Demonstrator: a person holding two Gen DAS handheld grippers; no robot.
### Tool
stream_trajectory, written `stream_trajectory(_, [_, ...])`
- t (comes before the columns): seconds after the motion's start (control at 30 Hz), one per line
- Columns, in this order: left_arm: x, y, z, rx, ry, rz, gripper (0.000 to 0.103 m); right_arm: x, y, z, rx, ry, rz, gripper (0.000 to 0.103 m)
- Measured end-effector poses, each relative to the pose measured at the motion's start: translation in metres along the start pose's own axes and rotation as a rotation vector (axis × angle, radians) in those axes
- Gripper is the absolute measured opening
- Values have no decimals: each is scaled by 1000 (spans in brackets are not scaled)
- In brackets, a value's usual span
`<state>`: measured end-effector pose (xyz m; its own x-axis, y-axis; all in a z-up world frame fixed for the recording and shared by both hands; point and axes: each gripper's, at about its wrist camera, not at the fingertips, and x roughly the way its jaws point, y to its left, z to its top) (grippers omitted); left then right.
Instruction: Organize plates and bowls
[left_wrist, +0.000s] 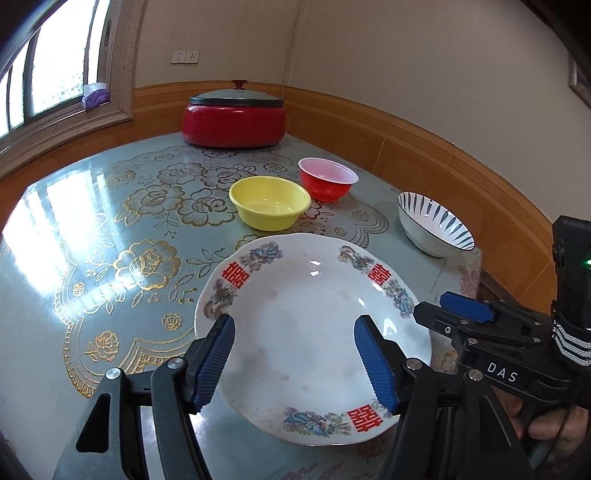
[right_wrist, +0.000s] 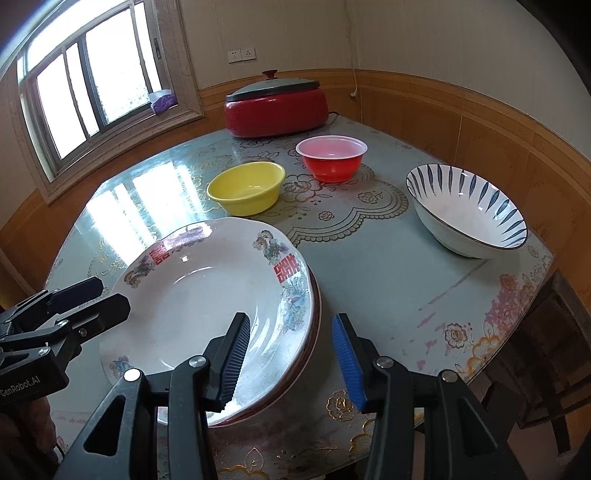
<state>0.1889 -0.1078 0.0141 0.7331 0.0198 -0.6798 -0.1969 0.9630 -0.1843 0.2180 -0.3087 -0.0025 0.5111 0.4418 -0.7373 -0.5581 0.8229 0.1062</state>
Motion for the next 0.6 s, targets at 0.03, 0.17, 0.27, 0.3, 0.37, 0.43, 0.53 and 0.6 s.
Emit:
stream_trajectory(0.03, [1,-3,1,6,0,-6,68,0,-1,0,0,0,-1,47])
stream_trajectory(0.17, [7,-14,7,26,10,-23,68,-1,-7,0,5,-2,10,47])
stream_trajectory(0.27, [12,-23,11,40,10,-23,68,-3,-13,4,0,-15,29,47])
stream_trajectory(0.3, [15,-26,13,44,10,-21,68,-4,-16,6,-7,-25,33,47])
stream_trajectory(0.37, [20,-32,18,47,7,-9,68,-6,-23,13,-19,-42,50,47])
stream_trajectory(0.43, [25,-40,24,45,4,11,70,-5,-33,23,-35,-54,62,47])
stream_trajectory(0.53, [34,-53,36,39,-5,32,70,-2,-54,41,-51,-61,77,47])
stream_trajectory(0.6, [43,-63,44,37,-5,40,70,0,-74,54,-44,-63,97,47])
